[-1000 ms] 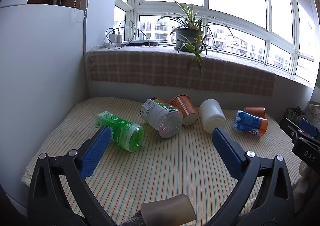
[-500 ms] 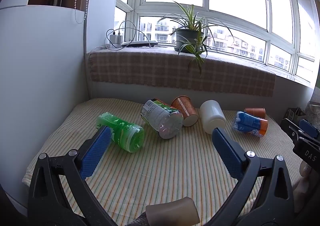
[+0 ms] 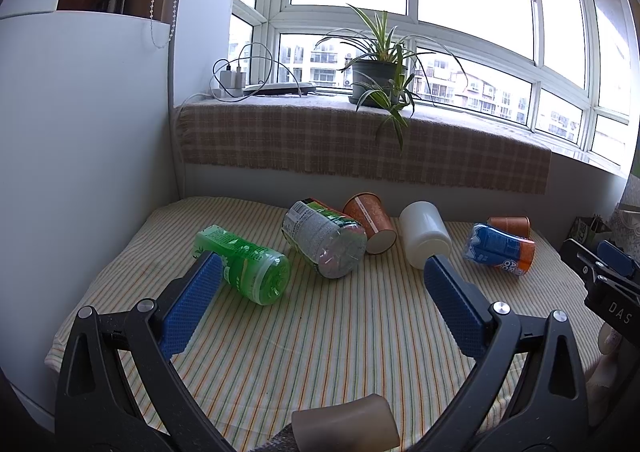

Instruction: Flip cup upright

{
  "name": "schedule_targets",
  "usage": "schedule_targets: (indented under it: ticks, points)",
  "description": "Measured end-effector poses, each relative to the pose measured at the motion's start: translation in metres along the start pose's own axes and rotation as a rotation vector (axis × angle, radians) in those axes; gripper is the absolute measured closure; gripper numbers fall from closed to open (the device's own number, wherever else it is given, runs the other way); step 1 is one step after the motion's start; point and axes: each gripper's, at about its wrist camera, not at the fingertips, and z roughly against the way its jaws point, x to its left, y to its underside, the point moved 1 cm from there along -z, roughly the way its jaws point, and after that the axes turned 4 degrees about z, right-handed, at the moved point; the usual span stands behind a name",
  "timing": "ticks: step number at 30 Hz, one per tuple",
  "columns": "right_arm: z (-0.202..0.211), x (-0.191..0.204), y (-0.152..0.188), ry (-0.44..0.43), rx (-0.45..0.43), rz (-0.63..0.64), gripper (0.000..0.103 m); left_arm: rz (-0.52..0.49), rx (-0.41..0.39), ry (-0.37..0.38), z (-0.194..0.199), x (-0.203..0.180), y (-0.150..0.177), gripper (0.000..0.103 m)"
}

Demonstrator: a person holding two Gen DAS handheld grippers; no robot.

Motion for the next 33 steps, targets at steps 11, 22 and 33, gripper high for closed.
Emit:
schedule_targets:
  ticks: [11,22,33]
  points:
    - [-0.0013,-0.0004,-0.0005,-0.008,0.010,-0.003,0.020,-0.004,-0.002,0.001,0.0018,-0.0002,0.0006,0.001]
    - [-0.0039,-0.0014,-0.0020,-0.012,0.018,-0.005,0.020,-0.009,0.000,0.003,0.0025,-0.0026,-0.0009,0.001]
    - [-0.0071,0.0004,-0.0003,-0.017,0.027,-0.005,0.020,-0.012,0.005,0.004,0.0016,-0.0043,-0.0018,0.001]
